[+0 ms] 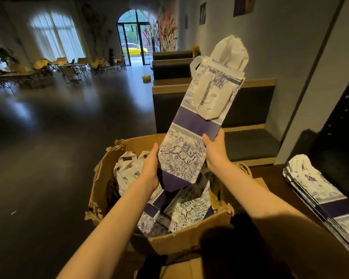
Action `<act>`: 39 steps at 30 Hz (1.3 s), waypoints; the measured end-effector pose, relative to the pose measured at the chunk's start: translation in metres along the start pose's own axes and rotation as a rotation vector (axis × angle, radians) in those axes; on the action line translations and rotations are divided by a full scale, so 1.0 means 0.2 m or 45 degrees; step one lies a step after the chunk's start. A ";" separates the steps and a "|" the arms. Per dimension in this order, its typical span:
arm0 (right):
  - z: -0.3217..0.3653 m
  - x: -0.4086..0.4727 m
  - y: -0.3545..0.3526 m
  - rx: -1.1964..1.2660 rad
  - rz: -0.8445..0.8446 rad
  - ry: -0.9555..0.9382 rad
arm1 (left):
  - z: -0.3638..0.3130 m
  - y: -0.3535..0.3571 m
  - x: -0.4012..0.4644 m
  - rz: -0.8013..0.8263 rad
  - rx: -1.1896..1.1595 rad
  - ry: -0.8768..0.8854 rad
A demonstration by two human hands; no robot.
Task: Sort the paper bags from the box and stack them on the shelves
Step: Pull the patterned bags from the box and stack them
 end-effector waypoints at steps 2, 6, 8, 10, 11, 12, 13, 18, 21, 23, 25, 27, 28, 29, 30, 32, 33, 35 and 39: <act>0.05 0.00 -0.06 -0.009 -0.012 -0.026 | 0.01 0.09 0.01 -0.013 -0.024 0.007; 0.16 0.04 -0.27 -0.013 -0.009 -0.037 | 0.05 0.30 0.04 -0.046 -0.031 0.063; 0.20 0.08 -0.41 -0.014 0.001 -0.034 | 0.09 0.43 0.06 -0.060 -0.017 0.080; 0.24 0.11 -0.57 -0.033 0.019 -0.044 | 0.13 0.62 0.05 -0.038 -0.001 0.139; 0.27 0.13 -0.66 -0.039 0.024 -0.051 | 0.15 0.71 0.04 -0.043 0.021 0.169; 0.28 0.14 -0.75 -0.044 0.026 -0.054 | 0.18 0.80 0.05 -0.036 0.043 0.202; 0.30 0.15 -0.84 -0.047 0.032 -0.060 | 0.21 0.88 0.06 -0.025 0.070 0.230; 0.35 0.17 -1.34 -0.058 0.093 -0.046 | 0.43 1.31 0.05 -0.027 0.407 0.281; 0.32 0.17 -1.50 -0.079 0.103 0.014 | 0.48 1.41 0.01 -0.053 0.572 0.435; 0.33 0.15 -1.65 -0.107 0.144 0.037 | 0.57 1.52 -0.02 -0.018 0.625 0.449; 0.32 0.14 -1.80 -0.143 0.163 0.058 | 0.66 1.64 -0.05 0.027 0.700 0.418; 0.31 0.11 -1.93 -0.193 0.186 0.074 | 0.74 1.74 -0.07 0.069 0.797 0.350; 0.31 0.10 -1.98 -0.224 0.199 0.095 | 0.78 1.78 -0.07 0.107 0.829 0.293; 0.30 0.08 -2.03 -0.244 0.217 0.108 | 0.83 1.81 -0.08 0.157 0.847 0.230; 0.29 0.07 -2.07 -0.260 0.234 0.132 | 0.87 1.85 -0.08 0.214 0.848 0.175; 0.25 0.04 -2.16 -0.278 0.249 0.193 | 0.96 1.92 -0.09 0.309 0.871 0.098; 0.23 0.02 -2.20 -0.293 0.257 0.213 | 0.99 1.94 -0.09 0.335 0.904 0.081; 0.19 -0.01 -2.26 -0.343 0.270 0.234 | 1.06 1.98 -0.09 0.355 0.949 0.060; 0.14 -0.08 -2.38 -0.445 0.338 0.297 | 1.22 2.02 -0.07 0.372 0.943 0.019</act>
Point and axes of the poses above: each hand's wrist, its own x-axis towards the middle knuckle, its own y-axis out of the palm, z = x × y, the point moved 7 cm from there along x, towards the middle knuckle, and after that the axes turned 11 degrees about z, right-handed, at the moved point
